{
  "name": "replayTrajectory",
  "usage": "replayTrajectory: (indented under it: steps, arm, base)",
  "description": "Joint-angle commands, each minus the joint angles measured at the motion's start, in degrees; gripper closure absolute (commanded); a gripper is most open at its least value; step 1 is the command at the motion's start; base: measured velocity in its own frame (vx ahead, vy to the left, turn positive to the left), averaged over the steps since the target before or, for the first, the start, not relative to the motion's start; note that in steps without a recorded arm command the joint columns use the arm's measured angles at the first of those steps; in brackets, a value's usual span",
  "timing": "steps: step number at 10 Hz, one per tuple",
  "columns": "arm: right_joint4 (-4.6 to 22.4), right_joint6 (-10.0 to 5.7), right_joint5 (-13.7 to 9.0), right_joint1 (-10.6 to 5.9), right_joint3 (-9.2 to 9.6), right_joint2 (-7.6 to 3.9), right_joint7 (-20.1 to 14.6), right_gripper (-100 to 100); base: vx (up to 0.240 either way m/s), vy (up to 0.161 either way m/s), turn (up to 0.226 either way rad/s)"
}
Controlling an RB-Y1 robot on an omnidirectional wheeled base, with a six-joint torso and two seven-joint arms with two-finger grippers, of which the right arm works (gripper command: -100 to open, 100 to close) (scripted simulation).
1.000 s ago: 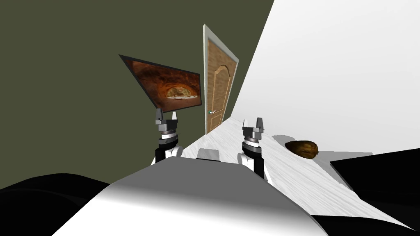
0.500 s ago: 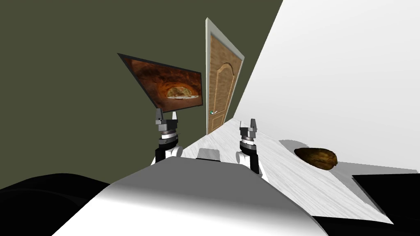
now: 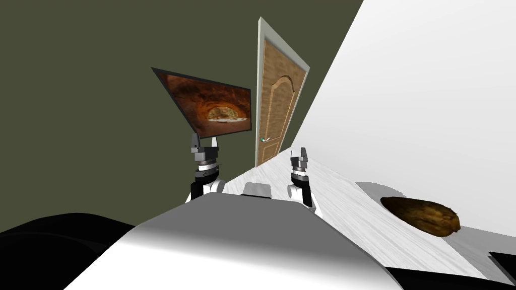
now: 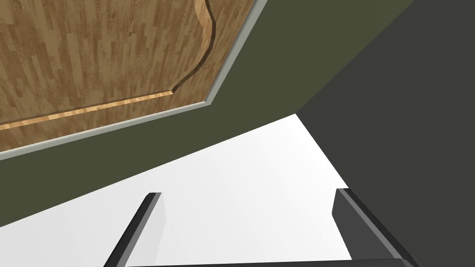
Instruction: Pull the door open
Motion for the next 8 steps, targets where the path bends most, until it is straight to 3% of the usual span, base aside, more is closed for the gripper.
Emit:
replayTrajectory:
  steps: [1,4,5,7,8]
  arm:
    - [2.0,-0.34,-0.1,-0.60,-0.22,-0.39,-0.2,-100]
    - [7.6,-0.95,0.0,-3.51,-0.26,-1.14,-0.3,-100]
    - [8.5,-0.95,0.0,-3.51,-0.26,-1.14,-0.3,-100]
    - [12.1,-1.38,0.1,-5.57,-0.29,-1.66,-0.3,-100]
    - [13.1,-1.38,0.1,-5.57,-0.29,-1.66,-0.3,-100]
  base:
    - [0.059,-0.054,0.059]
    - [0.060,-0.068,0.159]
    - [0.055,-0.055,0.057]
    - [0.067,-0.051,0.161]
    - [0.054,-0.053,0.065]
